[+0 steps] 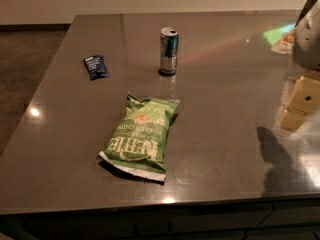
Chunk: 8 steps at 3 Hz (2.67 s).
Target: Knock redbull can over
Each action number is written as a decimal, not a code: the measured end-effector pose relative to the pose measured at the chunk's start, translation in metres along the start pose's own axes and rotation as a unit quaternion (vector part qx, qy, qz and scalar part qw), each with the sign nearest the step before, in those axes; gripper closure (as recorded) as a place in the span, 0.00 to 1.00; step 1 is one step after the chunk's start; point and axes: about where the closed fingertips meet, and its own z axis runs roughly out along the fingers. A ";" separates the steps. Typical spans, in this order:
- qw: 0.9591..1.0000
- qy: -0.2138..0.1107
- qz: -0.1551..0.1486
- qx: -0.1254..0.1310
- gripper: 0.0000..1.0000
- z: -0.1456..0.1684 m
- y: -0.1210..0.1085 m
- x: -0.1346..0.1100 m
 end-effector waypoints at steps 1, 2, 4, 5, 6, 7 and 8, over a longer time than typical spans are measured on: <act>1.000 0.000 0.002 0.000 0.00 0.000 -0.002 -0.001; 1.000 0.001 0.024 -0.002 0.00 0.007 -0.023 -0.007; 0.996 -0.041 0.069 0.045 0.00 0.039 -0.106 -0.057; 0.991 -0.080 0.085 0.058 0.00 0.056 -0.137 -0.086; 0.985 -0.125 0.103 0.058 0.00 0.075 -0.163 -0.116; 0.978 -0.165 0.118 0.051 0.00 0.095 -0.183 -0.144; 0.971 -0.196 0.133 0.045 0.00 0.116 -0.197 -0.168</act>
Offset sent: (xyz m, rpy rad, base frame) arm 0.0516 0.0019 -0.0024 0.0250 0.0471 -0.1004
